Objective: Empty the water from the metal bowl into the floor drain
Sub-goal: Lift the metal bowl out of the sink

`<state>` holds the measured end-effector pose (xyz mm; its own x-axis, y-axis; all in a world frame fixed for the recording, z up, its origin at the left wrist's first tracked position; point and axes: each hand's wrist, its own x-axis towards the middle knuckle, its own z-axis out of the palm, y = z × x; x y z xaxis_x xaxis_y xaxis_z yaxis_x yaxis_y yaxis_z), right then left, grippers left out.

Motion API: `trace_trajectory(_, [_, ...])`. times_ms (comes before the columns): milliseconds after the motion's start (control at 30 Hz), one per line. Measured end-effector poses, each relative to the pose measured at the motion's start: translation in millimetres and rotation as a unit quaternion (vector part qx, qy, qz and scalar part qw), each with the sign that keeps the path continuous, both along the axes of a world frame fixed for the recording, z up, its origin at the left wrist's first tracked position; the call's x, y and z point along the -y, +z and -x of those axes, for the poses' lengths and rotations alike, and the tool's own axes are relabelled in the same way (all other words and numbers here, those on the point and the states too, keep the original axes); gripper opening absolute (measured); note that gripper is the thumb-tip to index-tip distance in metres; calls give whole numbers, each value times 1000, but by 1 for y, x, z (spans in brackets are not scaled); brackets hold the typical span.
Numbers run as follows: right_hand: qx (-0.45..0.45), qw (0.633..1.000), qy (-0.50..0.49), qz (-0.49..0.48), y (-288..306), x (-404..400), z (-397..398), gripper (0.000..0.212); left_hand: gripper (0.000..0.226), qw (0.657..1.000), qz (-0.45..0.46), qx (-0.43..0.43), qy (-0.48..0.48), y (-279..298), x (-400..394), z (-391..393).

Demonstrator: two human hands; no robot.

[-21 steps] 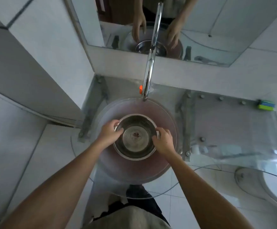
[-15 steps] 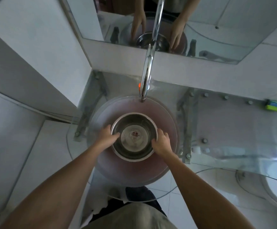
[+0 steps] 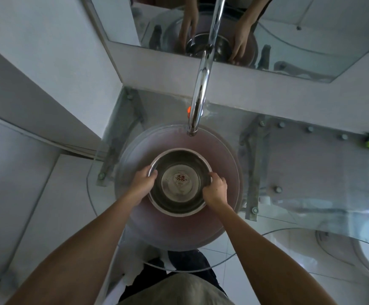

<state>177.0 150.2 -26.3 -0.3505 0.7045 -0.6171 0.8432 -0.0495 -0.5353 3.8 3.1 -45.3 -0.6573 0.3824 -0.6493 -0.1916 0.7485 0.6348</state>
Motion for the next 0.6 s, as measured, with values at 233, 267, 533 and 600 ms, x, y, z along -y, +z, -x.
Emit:
trace_trajectory(233, [-17,999,-20,-28,12,7,-13,62,39,999,-27,-23,-23,15,10,0])
trace_trajectory(267, [-22,999,-25,-31,13,6,-15,61,34,998,-35,-31,-30,18,10,0])
trace_trajectory(533, [-63,990,-100,-75,47,30,-37,58,46,989,-65,-76,-109,59,23,-10])
trace_trajectory(600, [-67,986,-127,-82,58,40,-51,58,44,984,-82,-85,-136,72,24,-19])
